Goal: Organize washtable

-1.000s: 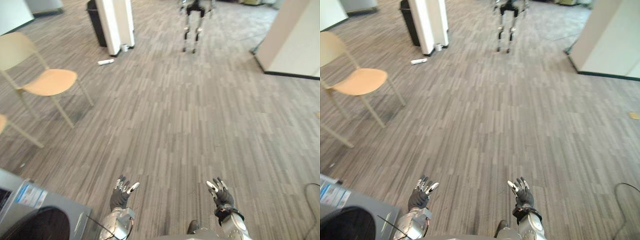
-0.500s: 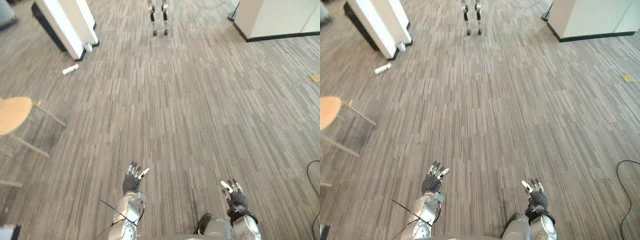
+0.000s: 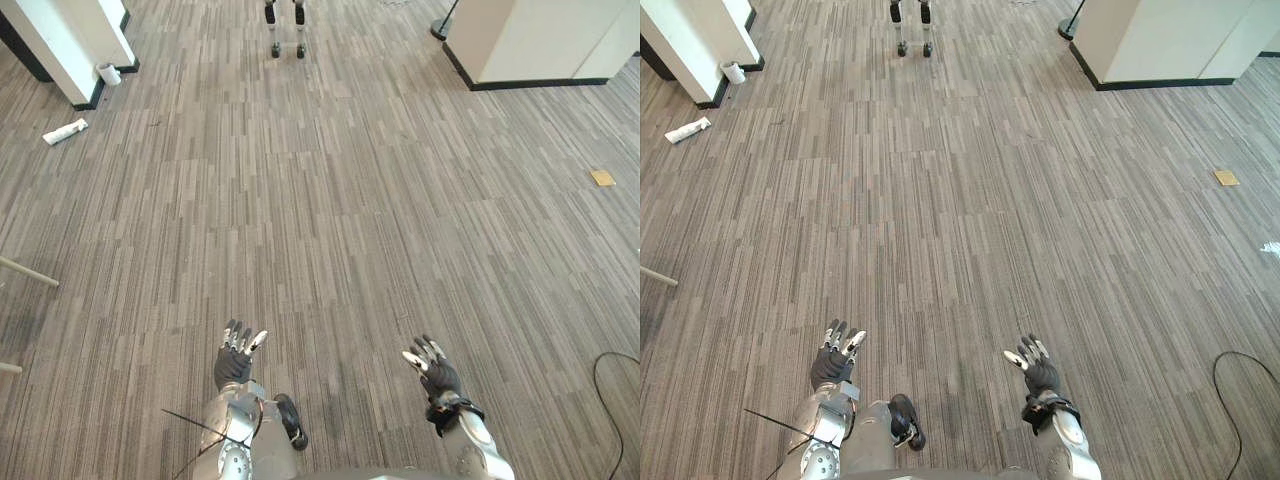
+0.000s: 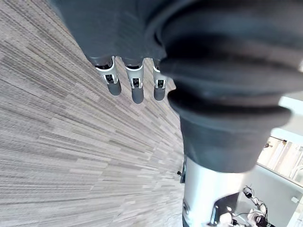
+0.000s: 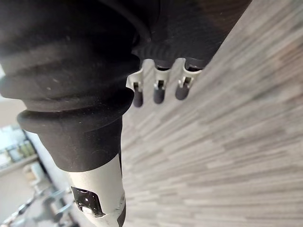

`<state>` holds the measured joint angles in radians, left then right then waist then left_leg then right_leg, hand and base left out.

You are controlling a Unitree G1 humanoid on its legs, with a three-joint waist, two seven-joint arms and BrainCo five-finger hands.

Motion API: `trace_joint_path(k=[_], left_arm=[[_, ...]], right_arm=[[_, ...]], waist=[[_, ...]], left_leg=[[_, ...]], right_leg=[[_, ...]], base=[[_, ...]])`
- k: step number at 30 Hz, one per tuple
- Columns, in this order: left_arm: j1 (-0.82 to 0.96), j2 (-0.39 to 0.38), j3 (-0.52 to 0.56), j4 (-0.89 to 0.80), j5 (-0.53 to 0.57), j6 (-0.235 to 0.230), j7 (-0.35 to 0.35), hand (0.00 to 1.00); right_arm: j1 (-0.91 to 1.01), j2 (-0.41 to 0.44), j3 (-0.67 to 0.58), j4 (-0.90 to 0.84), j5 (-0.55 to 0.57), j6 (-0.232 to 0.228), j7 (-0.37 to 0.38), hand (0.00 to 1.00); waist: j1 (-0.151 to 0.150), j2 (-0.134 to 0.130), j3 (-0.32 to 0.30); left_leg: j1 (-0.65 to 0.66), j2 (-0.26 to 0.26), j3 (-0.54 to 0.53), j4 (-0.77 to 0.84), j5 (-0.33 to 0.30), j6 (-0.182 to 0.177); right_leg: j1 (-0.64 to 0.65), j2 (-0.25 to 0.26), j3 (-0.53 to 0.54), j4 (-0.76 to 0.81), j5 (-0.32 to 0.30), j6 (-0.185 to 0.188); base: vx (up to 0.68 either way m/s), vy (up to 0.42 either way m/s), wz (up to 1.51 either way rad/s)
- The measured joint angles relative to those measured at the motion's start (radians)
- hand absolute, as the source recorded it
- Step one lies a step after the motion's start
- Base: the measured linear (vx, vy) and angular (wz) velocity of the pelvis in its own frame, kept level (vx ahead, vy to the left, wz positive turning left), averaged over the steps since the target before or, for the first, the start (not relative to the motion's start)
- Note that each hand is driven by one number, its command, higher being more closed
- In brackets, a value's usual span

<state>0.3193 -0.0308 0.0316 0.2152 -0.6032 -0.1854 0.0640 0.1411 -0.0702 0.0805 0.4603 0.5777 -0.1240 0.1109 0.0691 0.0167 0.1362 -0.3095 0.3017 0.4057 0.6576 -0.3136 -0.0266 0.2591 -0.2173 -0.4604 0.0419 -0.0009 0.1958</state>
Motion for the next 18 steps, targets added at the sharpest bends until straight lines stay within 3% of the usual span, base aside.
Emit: trace_joint_path(k=[1,2,3,4,6,8,10,11,13,14,15,17,18], left_arm=[[0.007,0.003,-0.002,-0.008,0.000,-0.001,0.000,0.00],[0.000,0.017,-0.003,-0.008,0.003,0.002,0.003,0.00],[-0.001,0.018,-0.003,-0.011,0.008,0.002,0.003,0.00],[-0.003,0.025,-0.007,-0.014,0.009,0.002,0.003,0.00],[0.005,0.061,-0.021,-0.028,0.025,0.002,0.006,0.00],[0.014,0.077,-0.026,-0.066,0.028,-0.003,0.007,0.00],[0.012,0.071,-0.034,-0.083,0.028,-0.023,0.006,0.00],[0.002,0.069,-0.047,-0.078,0.028,-0.023,0.004,0.00],[-0.024,0.065,-0.061,-0.045,0.029,-0.021,0.002,0.00],[-0.036,0.067,-0.061,-0.021,0.030,-0.018,0.002,0.00],[-0.059,0.037,-0.065,0.035,0.031,-0.008,0.002,0.00],[-0.088,0.037,-0.073,0.037,0.040,-0.009,0.000,0.00],[-0.104,0.033,-0.104,0.051,0.050,-0.009,-0.005,0.00]], right_arm=[[-0.001,0.000,0.000,0.010,0.000,0.000,0.000,0.00],[-0.008,0.007,0.001,0.031,0.001,0.007,-0.003,0.00],[-0.005,0.009,0.002,0.033,0.001,0.013,-0.003,0.00],[-0.005,0.020,0.009,0.047,0.005,0.016,-0.003,0.00],[-0.008,0.048,0.011,0.063,0.012,0.019,-0.001,0.00],[-0.007,0.047,0.010,0.062,0.015,0.018,0.003,0.00],[-0.006,0.033,0.008,0.048,0.014,0.018,0.005,0.00],[0.007,0.014,0.006,0.020,0.014,0.018,0.007,0.00],[0.011,-0.008,-0.012,0.019,0.013,0.018,0.010,0.00],[0.022,-0.017,-0.023,0.018,0.012,0.018,0.010,0.00],[0.027,-0.034,-0.043,0.032,0.011,0.020,0.003,0.00],[-0.019,-0.029,-0.074,0.032,0.008,0.018,-0.001,0.00],[-0.011,-0.036,-0.093,0.026,0.007,0.014,-0.001,0.00]], waist=[[0.000,-0.005,-0.004],[-0.010,-0.053,0.000],[-0.013,-0.063,0.001],[-0.028,-0.079,0.001],[-0.028,-0.076,0.008],[-0.032,-0.056,0.015],[-0.058,-0.033,0.015],[-0.077,-0.015,0.022],[-0.095,-0.006,0.027],[-0.101,-0.013,0.027],[-0.094,0.054,0.030],[-0.103,0.022,0.054],[-0.108,0.014,0.059]], left_leg=[[0.022,-0.030,0.002,-0.022,-0.052,0.007],[0.062,-0.109,0.018,-0.060,-0.061,0.036],[0.079,-0.135,0.022,-0.078,-0.061,0.041],[0.127,-0.173,0.028,-0.113,-0.066,0.055],[0.253,-0.206,0.018,-0.212,-0.071,0.063],[0.385,-0.221,0.020,-0.333,-0.056,0.041],[0.472,-0.215,0.011,-0.413,-0.048,0.028],[0.513,-0.206,0.004,-0.440,-0.048,0.027],[0.557,-0.193,0.001,-0.445,-0.046,0.013],[0.585,-0.192,-0.003,-0.442,-0.043,-0.029],[0.588,-0.144,-0.022,-0.399,-0.038,-0.077],[0.553,-0.208,-0.066,-0.467,-0.043,-0.076],[0.551,-0.240,-0.097,-0.550,-0.004,-0.063]], right_leg=[[-0.024,-0.030,0.009,0.070,-0.045,0.009],[-0.135,-0.164,0.034,0.349,-0.126,-0.036],[-0.192,-0.210,0.046,0.474,-0.118,-0.076],[-0.287,-0.275,0.092,0.708,-0.086,-0.138],[-0.406,-0.237,0.161,0.985,-0.137,-0.146],[-0.478,-0.177,0.118,1.052,-0.211,-0.175],[-0.579,-0.139,0.024,1.024,-0.282,-0.228],[-0.654,-0.118,-0.021,0.927,-0.296,-0.241],[-0.723,-0.061,-0.042,0.583,-0.211,-0.233],[-0.707,-0.023,-0.027,0.392,0.002,-0.286],[-0.662,0.033,-0.018,0.327,0.099,-0.301],[-0.642,-0.005,0.024,0.327,0.073,-0.292],[-0.617,-0.054,0.026,0.382,0.047,-0.286]], base=[[0.42,0.390,-0.06],[0.28,0.218,0.21],[0.34,0.224,0.45],[0.37,0.150,0.39],[0.49,0.087,0.25],[0.52,0.052,0.07],[0.51,0.029,0.21],[0.66,-0.080,0.39],[0.64,-0.123,0.40],[0.52,-0.082,0.22],[0.60,-0.061,0.07],[0.43,-0.036,0.18],[0.25,-0.058,0.80]])
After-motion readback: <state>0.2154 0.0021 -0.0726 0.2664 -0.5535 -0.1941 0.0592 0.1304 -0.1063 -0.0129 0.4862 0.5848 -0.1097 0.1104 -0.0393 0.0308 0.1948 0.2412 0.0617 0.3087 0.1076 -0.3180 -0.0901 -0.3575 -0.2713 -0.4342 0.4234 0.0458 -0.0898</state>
